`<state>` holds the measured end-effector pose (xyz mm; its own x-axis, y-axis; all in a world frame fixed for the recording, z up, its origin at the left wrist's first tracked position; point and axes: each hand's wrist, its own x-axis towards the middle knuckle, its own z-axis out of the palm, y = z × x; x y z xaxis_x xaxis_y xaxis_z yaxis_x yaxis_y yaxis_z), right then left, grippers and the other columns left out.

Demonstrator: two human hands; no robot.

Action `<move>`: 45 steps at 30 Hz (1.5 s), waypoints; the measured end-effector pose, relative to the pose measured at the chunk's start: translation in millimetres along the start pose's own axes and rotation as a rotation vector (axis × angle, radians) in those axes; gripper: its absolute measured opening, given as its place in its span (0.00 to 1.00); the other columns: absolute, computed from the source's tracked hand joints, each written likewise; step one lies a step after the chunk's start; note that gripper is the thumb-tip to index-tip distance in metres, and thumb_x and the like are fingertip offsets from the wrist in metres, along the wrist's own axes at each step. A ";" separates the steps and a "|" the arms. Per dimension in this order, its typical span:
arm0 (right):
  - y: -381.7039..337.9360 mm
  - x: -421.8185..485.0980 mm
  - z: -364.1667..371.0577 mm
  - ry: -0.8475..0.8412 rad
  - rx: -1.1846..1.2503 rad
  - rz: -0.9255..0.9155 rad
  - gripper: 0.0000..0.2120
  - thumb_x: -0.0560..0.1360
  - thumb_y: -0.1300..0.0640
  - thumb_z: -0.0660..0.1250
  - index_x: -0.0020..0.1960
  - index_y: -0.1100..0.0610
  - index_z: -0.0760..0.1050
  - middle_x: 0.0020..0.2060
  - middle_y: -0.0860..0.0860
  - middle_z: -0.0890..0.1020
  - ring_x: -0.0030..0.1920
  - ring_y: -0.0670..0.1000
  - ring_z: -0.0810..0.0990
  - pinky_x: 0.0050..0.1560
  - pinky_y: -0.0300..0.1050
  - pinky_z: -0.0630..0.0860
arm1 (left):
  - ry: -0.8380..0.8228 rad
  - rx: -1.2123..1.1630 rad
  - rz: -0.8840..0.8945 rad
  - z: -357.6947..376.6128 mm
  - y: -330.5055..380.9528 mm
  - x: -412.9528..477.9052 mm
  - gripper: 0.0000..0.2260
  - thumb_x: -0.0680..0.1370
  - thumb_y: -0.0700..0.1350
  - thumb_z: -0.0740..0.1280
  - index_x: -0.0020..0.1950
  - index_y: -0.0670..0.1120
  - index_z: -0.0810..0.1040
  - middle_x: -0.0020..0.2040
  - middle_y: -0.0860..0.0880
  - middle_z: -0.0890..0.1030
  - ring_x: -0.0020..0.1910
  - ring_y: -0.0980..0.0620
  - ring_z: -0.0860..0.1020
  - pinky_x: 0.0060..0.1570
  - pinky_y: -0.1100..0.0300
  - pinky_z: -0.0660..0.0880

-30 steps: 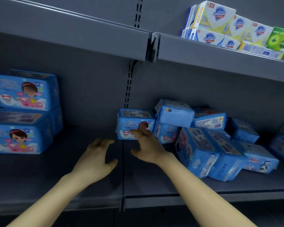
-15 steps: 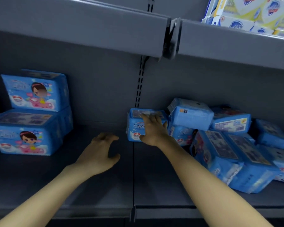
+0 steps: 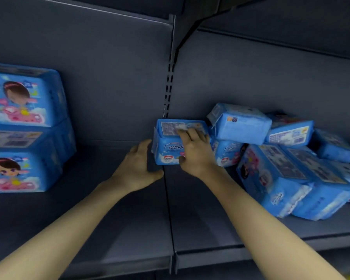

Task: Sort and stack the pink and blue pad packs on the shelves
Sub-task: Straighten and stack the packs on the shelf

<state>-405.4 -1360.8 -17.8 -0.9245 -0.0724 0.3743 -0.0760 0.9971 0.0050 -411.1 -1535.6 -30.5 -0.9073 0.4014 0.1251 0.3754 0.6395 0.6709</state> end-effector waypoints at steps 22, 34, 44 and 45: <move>5.7 -59.6 1.6 0.300 0.460 0.263 0.27 0.67 0.67 0.65 0.66 0.64 0.68 0.62 0.60 0.73 0.63 0.61 0.71 0.61 0.58 0.71 | -0.112 -0.671 0.027 -10.0 -16.1 61.1 0.36 0.57 0.34 0.80 0.60 0.50 0.69 0.51 0.54 0.79 0.49 0.56 0.79 0.48 0.56 0.77; -9.8 -75.4 -29.3 -0.185 1.311 0.244 0.47 0.60 0.66 0.74 0.65 0.35 0.53 0.62 0.45 0.73 0.62 0.46 0.75 0.62 0.46 0.73 | -0.585 -0.776 0.109 -53.9 -39.7 23.9 0.50 0.42 0.52 0.83 0.62 0.51 0.70 0.53 0.48 0.83 0.52 0.50 0.81 0.43 0.61 0.78; -30.1 -75.5 -22.5 -0.076 1.372 0.290 0.42 0.55 0.68 0.75 0.62 0.42 0.65 0.56 0.48 0.78 0.58 0.52 0.78 0.60 0.55 0.75 | -0.562 -0.754 0.112 -64.5 -50.5 12.0 0.50 0.44 0.53 0.83 0.65 0.50 0.70 0.55 0.46 0.82 0.54 0.48 0.80 0.46 0.59 0.78; -31.8 -75.8 -21.9 -0.072 1.373 0.292 0.42 0.54 0.67 0.75 0.62 0.42 0.65 0.56 0.48 0.78 0.58 0.52 0.78 0.60 0.54 0.75 | -0.561 -0.757 0.112 -65.1 -51.7 11.6 0.51 0.44 0.53 0.83 0.65 0.50 0.70 0.56 0.46 0.82 0.54 0.48 0.80 0.46 0.58 0.78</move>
<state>-324.7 -1386.5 -26.0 -0.9838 0.0880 0.1564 -0.1408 0.1613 -0.9768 -453.3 -1606.7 -16.2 -0.5763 0.8170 -0.0198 0.0542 0.0624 0.9966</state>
